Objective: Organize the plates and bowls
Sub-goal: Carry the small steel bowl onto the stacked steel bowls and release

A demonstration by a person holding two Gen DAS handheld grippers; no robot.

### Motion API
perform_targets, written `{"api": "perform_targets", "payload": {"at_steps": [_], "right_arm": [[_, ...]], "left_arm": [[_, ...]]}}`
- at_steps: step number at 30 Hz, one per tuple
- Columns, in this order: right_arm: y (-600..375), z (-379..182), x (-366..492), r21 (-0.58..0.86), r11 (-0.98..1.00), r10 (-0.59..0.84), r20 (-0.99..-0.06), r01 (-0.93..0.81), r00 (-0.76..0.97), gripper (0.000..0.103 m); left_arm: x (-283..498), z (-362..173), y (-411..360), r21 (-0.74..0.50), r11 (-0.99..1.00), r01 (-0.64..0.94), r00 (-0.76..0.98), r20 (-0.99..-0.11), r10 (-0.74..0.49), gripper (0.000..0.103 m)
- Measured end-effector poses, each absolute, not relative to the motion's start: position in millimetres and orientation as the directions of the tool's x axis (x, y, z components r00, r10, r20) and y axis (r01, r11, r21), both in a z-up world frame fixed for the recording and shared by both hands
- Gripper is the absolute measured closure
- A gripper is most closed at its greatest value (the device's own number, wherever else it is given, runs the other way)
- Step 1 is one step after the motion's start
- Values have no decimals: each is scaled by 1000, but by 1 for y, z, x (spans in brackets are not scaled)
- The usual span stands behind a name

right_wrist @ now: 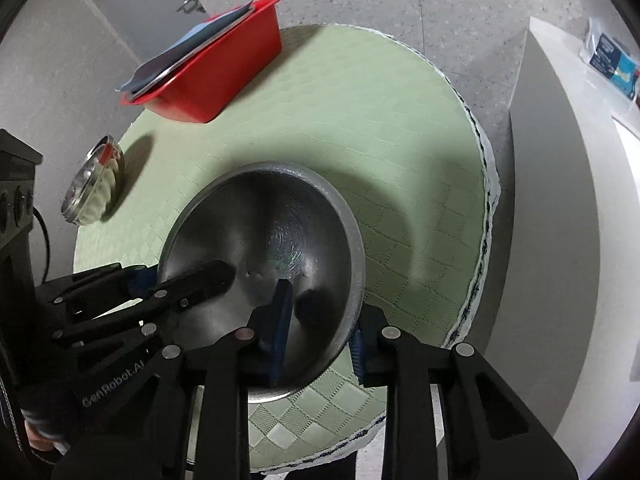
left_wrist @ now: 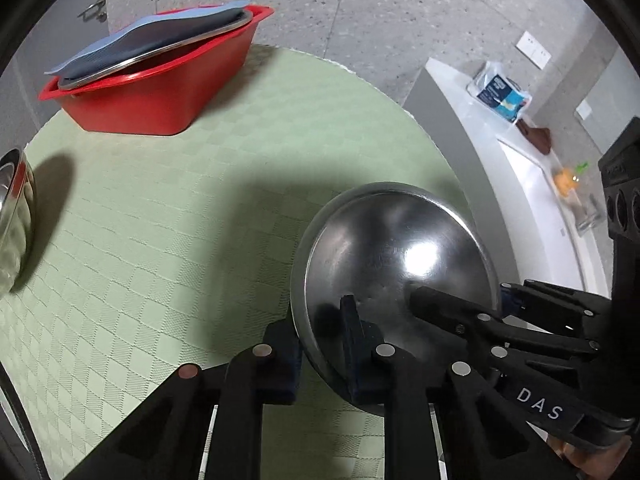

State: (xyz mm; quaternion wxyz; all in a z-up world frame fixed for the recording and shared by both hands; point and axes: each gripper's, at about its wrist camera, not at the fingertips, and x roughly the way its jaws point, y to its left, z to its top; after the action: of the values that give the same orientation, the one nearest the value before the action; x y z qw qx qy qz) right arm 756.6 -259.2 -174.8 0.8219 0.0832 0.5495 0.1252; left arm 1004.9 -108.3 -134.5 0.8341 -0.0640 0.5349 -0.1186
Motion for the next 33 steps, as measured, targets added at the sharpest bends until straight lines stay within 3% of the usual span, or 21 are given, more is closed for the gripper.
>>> {"api": "perform_targets", "payload": {"at_steps": [8, 19, 33], "right_arm": [[-229, -144, 763, 277, 951, 309, -856, -139, 415, 77], [-109, -99, 792, 275, 926, 368, -810, -258, 457, 77], [20, -113, 819, 249, 915, 369, -832, -317, 415, 77]], "left_arm": [[984, -99, -56, -249, 959, 133, 474, -834, -282, 90], [949, -53, 70, -244, 968, 66, 583, -777, -236, 89], [926, -55, 198, -234, 972, -7, 570, -800, -188, 89]]}}
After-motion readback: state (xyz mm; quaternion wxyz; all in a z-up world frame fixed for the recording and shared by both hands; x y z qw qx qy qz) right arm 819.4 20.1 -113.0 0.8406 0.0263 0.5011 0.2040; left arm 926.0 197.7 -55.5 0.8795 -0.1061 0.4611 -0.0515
